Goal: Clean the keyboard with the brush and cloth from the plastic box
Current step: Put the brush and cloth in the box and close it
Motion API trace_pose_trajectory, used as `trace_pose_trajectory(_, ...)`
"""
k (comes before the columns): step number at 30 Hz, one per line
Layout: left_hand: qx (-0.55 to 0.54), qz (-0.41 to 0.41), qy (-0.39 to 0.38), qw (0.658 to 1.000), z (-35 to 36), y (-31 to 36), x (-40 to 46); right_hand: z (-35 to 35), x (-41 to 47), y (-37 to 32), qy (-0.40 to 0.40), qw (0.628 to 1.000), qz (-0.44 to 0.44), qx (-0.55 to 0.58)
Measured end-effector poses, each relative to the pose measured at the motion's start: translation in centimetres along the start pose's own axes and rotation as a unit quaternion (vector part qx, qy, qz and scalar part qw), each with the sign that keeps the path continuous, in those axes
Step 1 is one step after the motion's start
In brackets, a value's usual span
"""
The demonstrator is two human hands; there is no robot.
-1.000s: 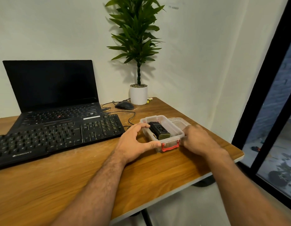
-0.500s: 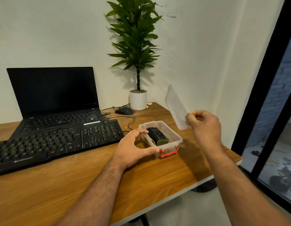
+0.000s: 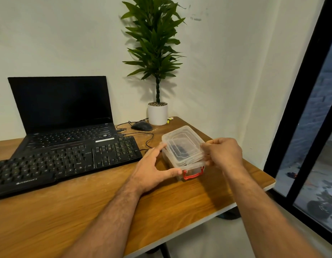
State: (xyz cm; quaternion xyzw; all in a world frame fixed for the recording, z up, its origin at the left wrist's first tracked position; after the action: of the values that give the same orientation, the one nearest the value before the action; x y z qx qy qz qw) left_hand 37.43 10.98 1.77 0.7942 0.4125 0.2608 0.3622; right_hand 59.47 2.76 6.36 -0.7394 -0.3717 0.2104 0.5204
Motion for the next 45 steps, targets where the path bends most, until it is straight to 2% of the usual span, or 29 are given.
trace_pose_trajectory(6,0.009,-0.003,0.002,1.0,-0.2,-0.2,0.3,0.1,1.9,-0.5,0.012,0.988,0.014,-0.153)
trace_pose_trajectory(12,0.02,0.022,0.003,1.0,-0.1,-0.2,0.3,0.3,2.5,-0.1,-0.026,0.977,0.018,-0.209)
trace_pose_trajectory(22,-0.015,0.041,0.014,0.999,-0.2,-0.3,0.3,1.0,1.9,0.3,-0.106,0.98,0.05,-0.163)
trace_pose_trajectory(28,-0.056,0.051,0.099,0.992,-1.8,-0.4,0.8,2.2,1.9,0.2,-0.09,0.993,-0.005,-0.077)
trace_pose_trajectory(31,-0.156,-0.002,0.127,0.98,-2.2,-1.4,1.5,3.3,2.0,0.9,-0.091,0.995,0.004,-0.038)
trace_pose_trajectory(36,-0.37,-0.19,0.139,0.899,-0.7,-3.8,3.2,4.5,2.7,2.1,-0.132,0.989,0.067,0.014)
trace_pose_trajectory(42,-0.396,-0.268,0.102,0.872,0.2,-4.5,4.7,5.7,3.1,3.8,-0.169,0.972,0.124,0.107)
trace_pose_trajectory(45,-0.33,-0.288,0.072,0.896,1.0,-4.4,5.5,5.9,3.2,3.9,-0.171,0.97,0.121,0.123)
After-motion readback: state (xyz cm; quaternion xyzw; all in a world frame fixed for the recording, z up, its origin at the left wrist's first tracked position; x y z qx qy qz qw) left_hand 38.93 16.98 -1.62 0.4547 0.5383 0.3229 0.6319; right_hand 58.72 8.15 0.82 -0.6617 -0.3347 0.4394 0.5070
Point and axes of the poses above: each hand's wrist, its own x-axis towards the middle knuckle, its own z-axis out of the palm, y = z × x, the point moved 10 cm from there along x, towards the middle knuckle, and after that the axes turned 4 degrees about -y, right-handed, at the moved point
